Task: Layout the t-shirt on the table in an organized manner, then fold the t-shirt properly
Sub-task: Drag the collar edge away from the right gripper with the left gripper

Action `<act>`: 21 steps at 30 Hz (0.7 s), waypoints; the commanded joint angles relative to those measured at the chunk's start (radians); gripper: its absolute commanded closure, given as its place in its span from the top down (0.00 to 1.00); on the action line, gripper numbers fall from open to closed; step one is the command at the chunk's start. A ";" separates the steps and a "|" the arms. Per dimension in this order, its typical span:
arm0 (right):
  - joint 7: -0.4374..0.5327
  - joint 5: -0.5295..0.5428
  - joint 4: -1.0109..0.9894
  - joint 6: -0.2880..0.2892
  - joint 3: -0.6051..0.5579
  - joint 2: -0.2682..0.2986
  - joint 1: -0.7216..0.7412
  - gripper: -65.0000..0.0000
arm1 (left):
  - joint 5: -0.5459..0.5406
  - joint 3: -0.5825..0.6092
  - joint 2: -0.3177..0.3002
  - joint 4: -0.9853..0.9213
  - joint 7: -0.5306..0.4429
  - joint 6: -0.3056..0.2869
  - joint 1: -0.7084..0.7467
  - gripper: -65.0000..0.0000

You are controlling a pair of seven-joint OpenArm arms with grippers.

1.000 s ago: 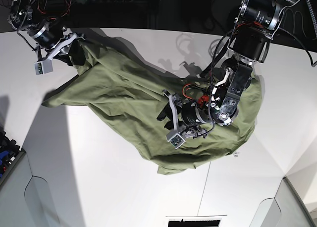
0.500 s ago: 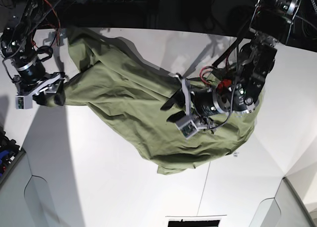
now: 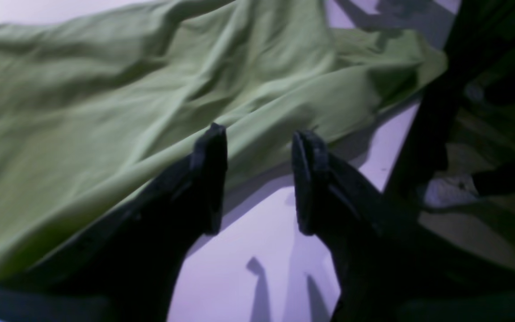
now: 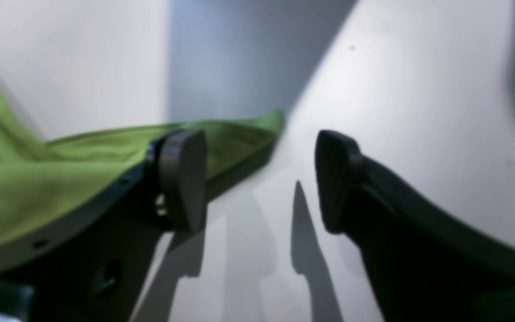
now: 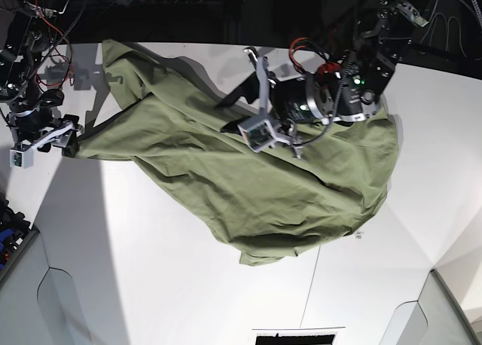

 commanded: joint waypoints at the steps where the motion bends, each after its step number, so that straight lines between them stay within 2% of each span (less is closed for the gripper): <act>1: 0.021 0.018 0.003 -0.005 0.014 0.019 0.016 0.58 | 0.008 0.031 0.003 0.019 -0.018 -0.004 -0.008 0.41; 4: 0.021 0.062 -0.034 0.008 0.021 0.018 0.020 0.58 | 0.095 0.159 0.020 0.019 -0.019 0.002 -0.008 0.45; 7: 0.021 0.090 -0.068 0.010 0.021 0.018 0.032 0.58 | 0.229 0.263 0.051 0.018 -0.043 0.077 -0.008 0.47; 9: 0.022 0.105 -0.096 0.020 0.021 0.018 0.043 0.58 | 0.319 0.299 0.076 0.014 -0.065 0.111 -0.008 0.46; 11: 0.021 0.138 -0.121 0.053 0.021 0.017 0.050 0.58 | 0.377 0.315 0.101 -0.002 -0.067 0.112 -0.008 0.46; 17: 0.022 0.167 -0.143 0.059 0.019 0.016 0.060 0.58 | 0.418 0.320 0.149 -0.119 -0.110 0.113 -0.016 0.46; 21: 0.029 0.171 -0.143 0.076 0.019 0.016 0.060 0.58 | 0.423 0.320 0.159 -0.167 -0.133 0.113 -0.027 0.46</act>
